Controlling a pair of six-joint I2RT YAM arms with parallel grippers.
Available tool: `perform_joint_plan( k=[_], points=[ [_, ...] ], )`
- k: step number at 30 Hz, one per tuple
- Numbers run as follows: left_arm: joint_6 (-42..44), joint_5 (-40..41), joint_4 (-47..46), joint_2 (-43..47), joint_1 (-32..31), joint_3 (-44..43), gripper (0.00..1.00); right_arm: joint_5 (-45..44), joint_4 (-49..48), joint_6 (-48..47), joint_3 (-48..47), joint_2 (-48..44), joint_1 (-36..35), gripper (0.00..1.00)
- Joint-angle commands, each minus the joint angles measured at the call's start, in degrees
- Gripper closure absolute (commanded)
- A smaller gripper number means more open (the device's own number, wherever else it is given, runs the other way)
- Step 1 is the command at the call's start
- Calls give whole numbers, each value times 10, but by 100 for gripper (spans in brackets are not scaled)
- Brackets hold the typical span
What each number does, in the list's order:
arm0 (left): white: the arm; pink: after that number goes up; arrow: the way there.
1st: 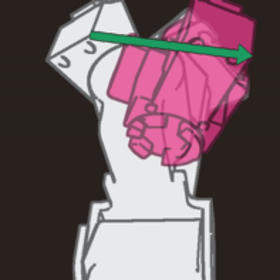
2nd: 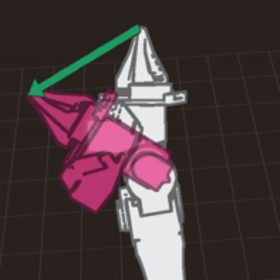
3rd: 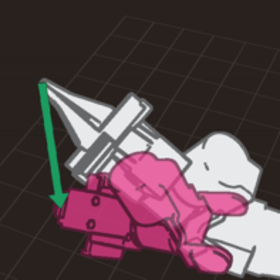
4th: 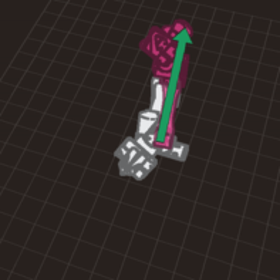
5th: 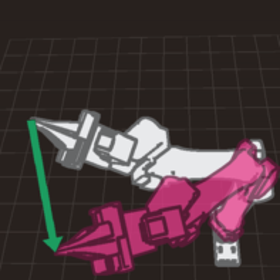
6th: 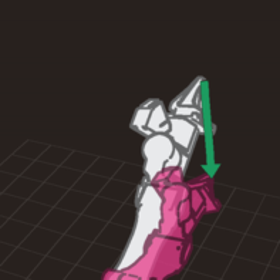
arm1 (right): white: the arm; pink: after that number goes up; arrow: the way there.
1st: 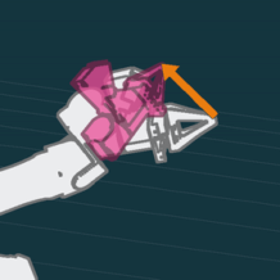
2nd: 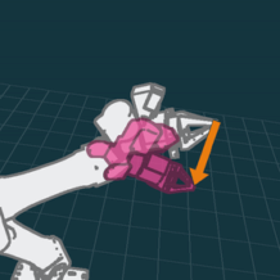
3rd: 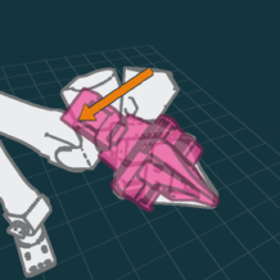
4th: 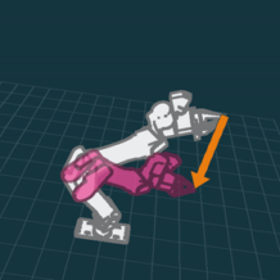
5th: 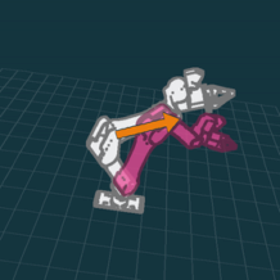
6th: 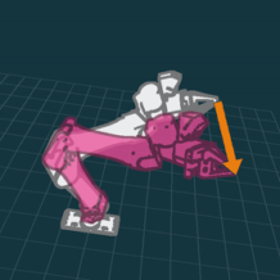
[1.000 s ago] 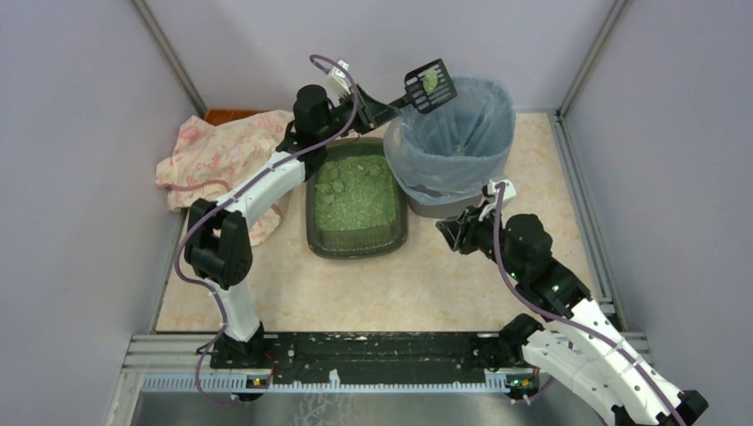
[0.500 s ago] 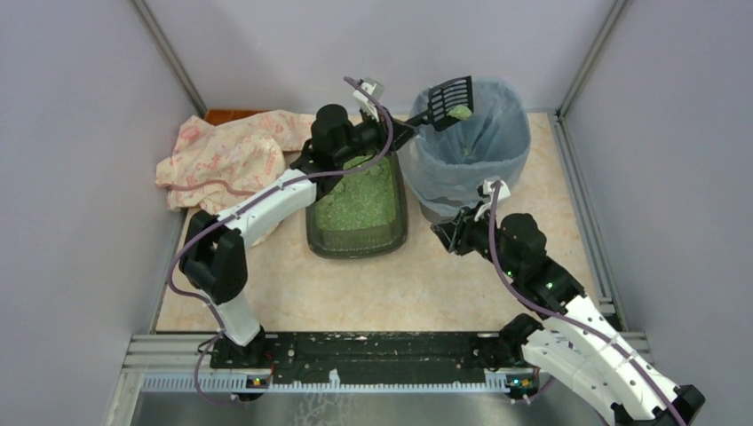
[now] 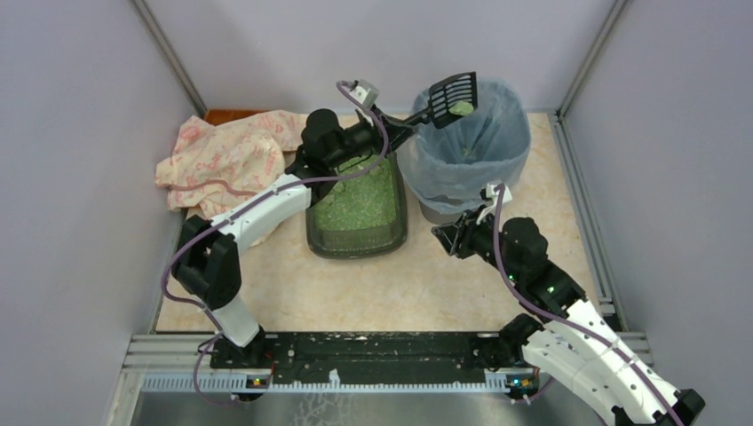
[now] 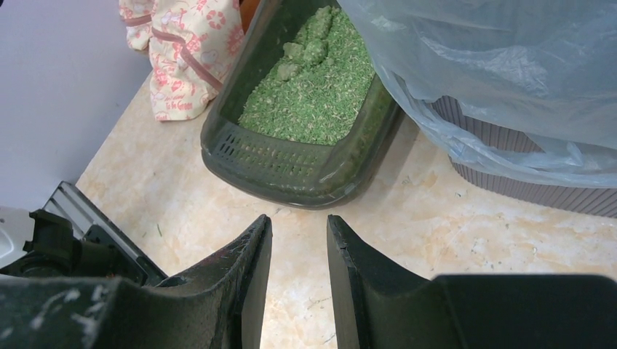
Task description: Clean the litter box
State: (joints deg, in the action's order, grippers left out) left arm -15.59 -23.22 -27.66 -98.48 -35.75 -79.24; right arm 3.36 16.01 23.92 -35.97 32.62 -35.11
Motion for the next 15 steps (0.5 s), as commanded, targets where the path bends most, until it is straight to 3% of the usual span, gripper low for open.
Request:
perform_joint_plan(
  k=[1,15],
  points=[
    [24,-57,-82,38,0,22,100,1,-18,6,-3,-8,1,66],
    [57,-115,-109,38,-1,31,100,-1,-19,10,5,-8,1,66]
  ],
)
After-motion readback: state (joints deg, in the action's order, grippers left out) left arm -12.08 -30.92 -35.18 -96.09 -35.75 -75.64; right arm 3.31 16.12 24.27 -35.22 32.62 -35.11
